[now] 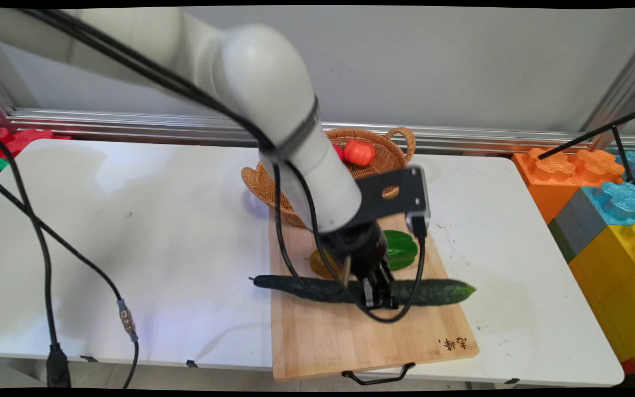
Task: Place the picked object on the cutting board
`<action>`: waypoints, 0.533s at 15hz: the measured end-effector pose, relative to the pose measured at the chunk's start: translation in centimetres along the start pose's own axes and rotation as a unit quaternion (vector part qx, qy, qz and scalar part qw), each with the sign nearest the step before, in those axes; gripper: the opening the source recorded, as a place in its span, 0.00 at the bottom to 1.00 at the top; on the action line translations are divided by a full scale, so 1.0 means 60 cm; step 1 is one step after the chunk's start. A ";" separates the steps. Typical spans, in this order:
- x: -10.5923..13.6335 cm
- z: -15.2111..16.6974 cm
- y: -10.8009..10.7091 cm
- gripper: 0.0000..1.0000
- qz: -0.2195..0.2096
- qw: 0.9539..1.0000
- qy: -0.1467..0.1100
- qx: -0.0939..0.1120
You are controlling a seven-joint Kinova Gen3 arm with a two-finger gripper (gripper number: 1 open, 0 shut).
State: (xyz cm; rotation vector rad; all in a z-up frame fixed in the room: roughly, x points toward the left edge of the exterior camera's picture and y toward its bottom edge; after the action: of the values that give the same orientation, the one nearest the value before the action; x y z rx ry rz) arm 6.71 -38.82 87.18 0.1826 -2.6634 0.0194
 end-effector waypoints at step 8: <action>-0.025 0.107 -0.004 0.00 0.008 1.000 -0.014 0.007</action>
State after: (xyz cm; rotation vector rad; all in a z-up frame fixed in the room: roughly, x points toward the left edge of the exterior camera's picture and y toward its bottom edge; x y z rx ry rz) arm 5.16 -39.15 80.78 0.1677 -2.6937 0.0395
